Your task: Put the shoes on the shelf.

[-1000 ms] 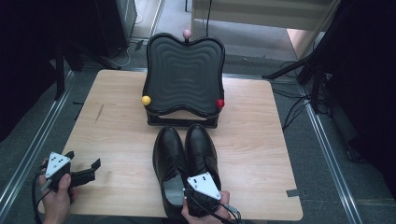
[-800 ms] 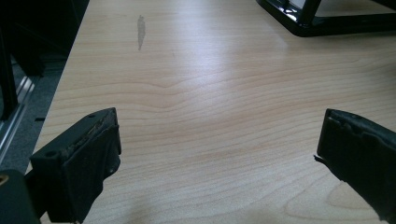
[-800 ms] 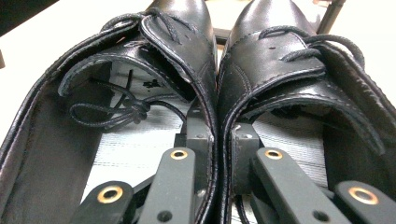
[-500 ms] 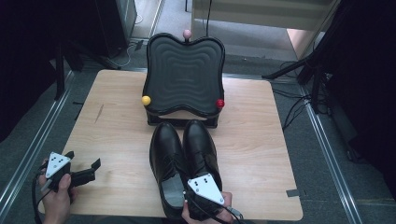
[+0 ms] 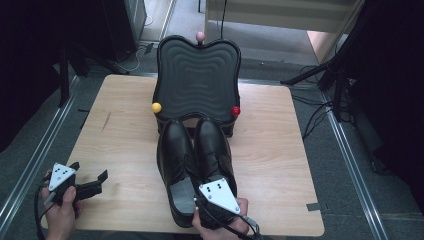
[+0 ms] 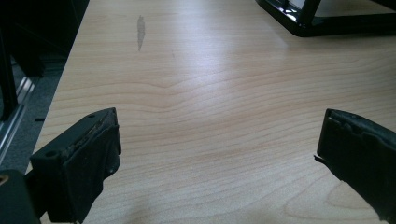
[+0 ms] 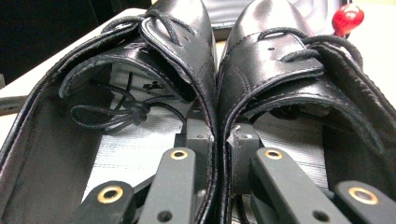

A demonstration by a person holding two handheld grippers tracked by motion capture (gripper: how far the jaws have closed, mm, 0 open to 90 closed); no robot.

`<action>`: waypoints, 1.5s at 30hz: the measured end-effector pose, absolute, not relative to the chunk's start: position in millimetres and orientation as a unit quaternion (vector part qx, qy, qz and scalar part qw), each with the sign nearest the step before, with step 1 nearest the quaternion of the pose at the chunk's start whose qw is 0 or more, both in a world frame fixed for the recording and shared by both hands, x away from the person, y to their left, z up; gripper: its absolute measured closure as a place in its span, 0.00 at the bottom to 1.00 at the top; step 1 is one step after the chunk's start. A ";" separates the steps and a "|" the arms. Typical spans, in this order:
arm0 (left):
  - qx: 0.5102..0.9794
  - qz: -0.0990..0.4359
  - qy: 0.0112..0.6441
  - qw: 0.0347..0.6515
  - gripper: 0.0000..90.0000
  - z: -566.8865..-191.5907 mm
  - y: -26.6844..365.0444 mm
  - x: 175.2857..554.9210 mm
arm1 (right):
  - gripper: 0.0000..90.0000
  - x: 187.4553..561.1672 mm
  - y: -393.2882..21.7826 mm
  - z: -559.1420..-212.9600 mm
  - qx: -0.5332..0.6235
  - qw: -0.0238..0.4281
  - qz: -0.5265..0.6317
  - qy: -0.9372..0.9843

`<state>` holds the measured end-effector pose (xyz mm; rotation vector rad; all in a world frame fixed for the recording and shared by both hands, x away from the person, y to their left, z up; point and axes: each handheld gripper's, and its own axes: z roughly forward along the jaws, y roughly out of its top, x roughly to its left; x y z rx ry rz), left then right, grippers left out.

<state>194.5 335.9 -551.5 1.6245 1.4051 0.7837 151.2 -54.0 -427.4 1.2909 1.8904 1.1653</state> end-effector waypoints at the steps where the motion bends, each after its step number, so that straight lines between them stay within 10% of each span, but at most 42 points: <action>1: 0.647 0.312 0.559 0.415 0.01 -551.5 335.9 194.5 | 0.92 152.1 -52.9 -425.9 0.481 0.284 0.436 0.705; 45: 0.643 0.308 0.560 0.422 0.01 -551.3 338.0 194.2 | 0.93 243.4 -22.7 -380.3 0.461 0.366 0.472 0.656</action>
